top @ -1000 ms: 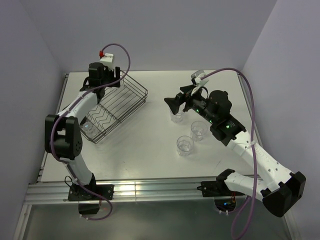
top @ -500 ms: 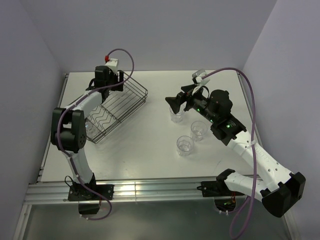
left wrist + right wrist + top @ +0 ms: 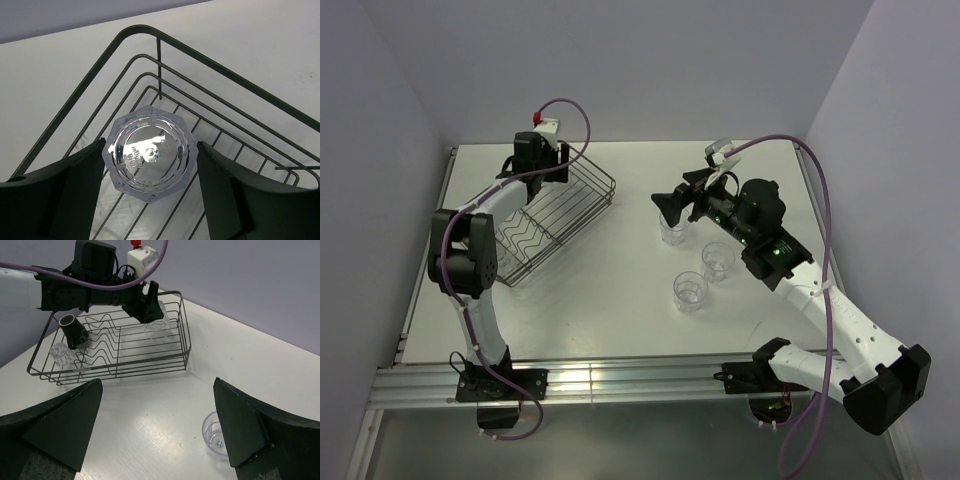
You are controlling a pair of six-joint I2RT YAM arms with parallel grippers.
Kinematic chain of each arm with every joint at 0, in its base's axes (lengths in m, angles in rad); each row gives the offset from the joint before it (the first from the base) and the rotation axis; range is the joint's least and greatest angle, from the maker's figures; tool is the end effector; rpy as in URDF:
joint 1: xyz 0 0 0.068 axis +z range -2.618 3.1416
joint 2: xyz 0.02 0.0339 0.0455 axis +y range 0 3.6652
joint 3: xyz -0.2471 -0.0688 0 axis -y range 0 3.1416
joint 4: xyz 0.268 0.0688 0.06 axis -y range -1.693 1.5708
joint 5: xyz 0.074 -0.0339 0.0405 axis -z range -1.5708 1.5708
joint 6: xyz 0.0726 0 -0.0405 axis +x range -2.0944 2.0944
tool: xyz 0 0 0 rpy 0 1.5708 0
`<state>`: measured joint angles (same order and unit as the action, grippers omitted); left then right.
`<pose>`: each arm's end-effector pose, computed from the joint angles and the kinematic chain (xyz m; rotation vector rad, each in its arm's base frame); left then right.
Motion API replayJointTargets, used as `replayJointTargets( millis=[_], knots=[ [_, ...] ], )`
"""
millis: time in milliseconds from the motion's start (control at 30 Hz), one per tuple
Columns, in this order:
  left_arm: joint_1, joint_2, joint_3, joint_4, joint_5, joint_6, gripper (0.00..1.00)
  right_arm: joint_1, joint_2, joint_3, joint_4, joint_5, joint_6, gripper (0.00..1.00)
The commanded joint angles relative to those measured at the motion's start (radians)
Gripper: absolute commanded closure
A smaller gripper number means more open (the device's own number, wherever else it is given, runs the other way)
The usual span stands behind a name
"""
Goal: Load the cups into the dish rack
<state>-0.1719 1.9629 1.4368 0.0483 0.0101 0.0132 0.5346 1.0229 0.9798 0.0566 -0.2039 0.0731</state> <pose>0.4989 -0.0874 0.1917 0.1958 2.0410 -0.1092 0.2564 0.1689 0.3748 -0.5223 1.5049 0.6352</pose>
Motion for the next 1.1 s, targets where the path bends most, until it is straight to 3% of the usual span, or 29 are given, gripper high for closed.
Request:
replayJointTargets(
  millis=[0,433,633,767,1067],
  knots=[
    [-0.006,0.004,0.063,0.071,-0.004,-0.004,0.99,-0.008,-0.001,0.007,0.032,-0.011,0.005,0.0],
    [-0.014,0.048,0.111,0.048,-0.004,-0.05,0.94,-0.013,0.011,0.016,0.034,-0.015,0.005,0.0],
    [-0.017,0.062,0.128,0.028,-0.004,-0.05,0.85,-0.015,0.016,0.02,0.031,-0.017,0.007,0.0],
    [-0.018,0.064,0.12,0.03,-0.005,-0.053,0.69,-0.015,0.016,0.02,0.034,-0.022,0.004,0.0],
    [-0.021,0.057,0.103,0.027,-0.042,-0.047,0.49,-0.016,0.013,0.017,0.045,-0.029,0.004,0.0]
  ],
)
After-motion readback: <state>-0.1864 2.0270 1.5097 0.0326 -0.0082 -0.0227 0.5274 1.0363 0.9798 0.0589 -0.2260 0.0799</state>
